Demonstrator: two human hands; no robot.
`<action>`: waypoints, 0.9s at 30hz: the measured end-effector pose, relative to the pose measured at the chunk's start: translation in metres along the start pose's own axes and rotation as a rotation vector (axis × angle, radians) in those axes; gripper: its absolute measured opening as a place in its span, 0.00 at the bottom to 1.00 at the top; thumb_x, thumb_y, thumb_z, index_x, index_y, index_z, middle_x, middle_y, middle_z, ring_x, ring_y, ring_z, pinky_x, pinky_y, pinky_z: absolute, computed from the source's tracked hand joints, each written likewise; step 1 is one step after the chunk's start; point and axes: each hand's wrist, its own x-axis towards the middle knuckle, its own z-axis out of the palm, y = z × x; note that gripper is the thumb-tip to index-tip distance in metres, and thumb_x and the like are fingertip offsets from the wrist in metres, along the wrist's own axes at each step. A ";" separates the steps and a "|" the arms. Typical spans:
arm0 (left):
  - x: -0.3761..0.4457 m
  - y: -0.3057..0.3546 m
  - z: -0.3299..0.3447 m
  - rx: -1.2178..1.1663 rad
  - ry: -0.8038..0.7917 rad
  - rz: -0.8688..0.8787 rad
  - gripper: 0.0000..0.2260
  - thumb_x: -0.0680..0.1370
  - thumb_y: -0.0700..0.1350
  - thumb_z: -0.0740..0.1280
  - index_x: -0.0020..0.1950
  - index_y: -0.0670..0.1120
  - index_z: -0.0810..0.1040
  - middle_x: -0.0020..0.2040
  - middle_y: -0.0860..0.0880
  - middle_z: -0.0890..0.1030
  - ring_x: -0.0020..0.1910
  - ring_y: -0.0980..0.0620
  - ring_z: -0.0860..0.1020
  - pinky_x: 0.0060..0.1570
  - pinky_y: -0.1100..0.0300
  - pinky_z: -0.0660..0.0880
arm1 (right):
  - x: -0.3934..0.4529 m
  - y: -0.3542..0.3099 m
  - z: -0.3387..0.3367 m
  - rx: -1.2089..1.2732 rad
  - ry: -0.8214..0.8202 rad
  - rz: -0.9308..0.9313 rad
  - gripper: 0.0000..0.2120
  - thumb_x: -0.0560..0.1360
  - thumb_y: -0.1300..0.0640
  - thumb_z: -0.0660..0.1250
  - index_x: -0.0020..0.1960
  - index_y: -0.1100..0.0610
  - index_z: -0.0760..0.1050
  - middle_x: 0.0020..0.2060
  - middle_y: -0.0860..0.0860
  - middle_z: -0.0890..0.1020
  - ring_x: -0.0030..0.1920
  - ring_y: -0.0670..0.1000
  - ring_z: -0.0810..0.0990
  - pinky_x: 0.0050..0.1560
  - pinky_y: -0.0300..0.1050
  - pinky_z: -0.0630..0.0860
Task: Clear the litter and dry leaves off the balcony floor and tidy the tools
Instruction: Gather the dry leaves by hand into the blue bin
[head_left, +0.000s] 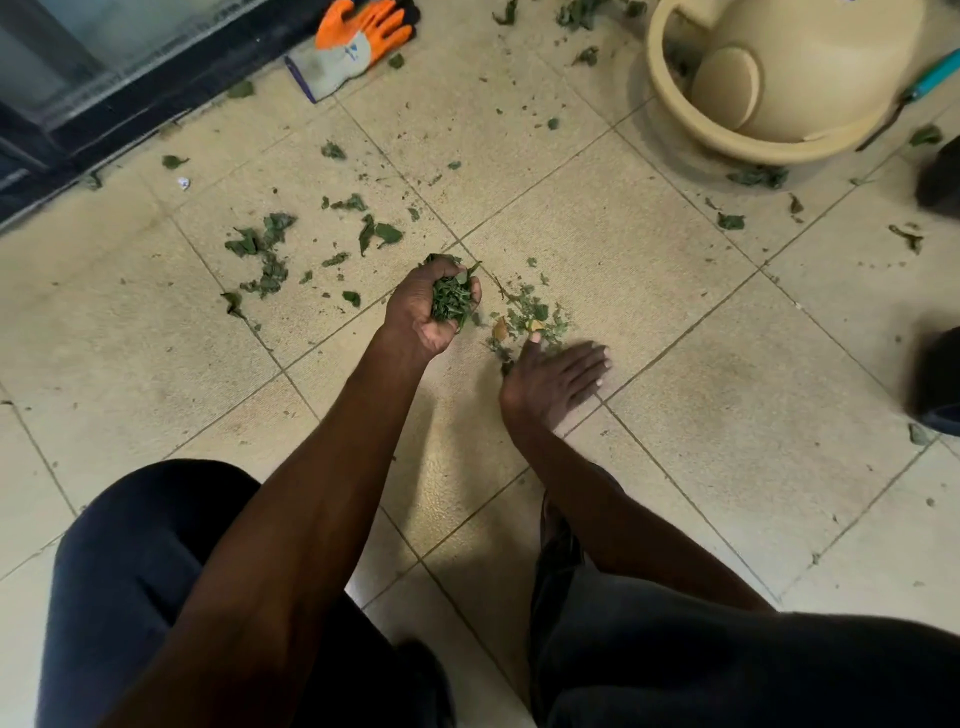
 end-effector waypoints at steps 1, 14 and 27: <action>0.000 0.002 -0.001 -0.009 0.007 0.003 0.10 0.76 0.30 0.60 0.36 0.40 0.71 0.36 0.44 0.74 0.34 0.47 0.75 0.33 0.60 0.78 | 0.002 -0.011 0.004 0.004 -0.021 -0.022 0.38 0.81 0.37 0.43 0.78 0.62 0.34 0.77 0.59 0.36 0.77 0.56 0.33 0.76 0.53 0.33; 0.000 0.017 -0.015 -0.071 0.025 0.029 0.10 0.76 0.29 0.60 0.37 0.40 0.71 0.38 0.43 0.73 0.35 0.47 0.74 0.34 0.60 0.78 | 0.106 -0.035 -0.023 -0.078 -0.046 -0.348 0.36 0.82 0.38 0.41 0.79 0.64 0.43 0.78 0.61 0.46 0.79 0.58 0.43 0.78 0.55 0.41; 0.003 0.015 -0.015 -0.066 0.016 0.017 0.11 0.77 0.30 0.60 0.35 0.40 0.71 0.34 0.45 0.74 0.35 0.48 0.74 0.35 0.60 0.78 | 0.096 -0.030 -0.036 -0.141 -0.463 -0.921 0.30 0.83 0.43 0.45 0.80 0.57 0.50 0.79 0.55 0.52 0.78 0.54 0.49 0.77 0.50 0.46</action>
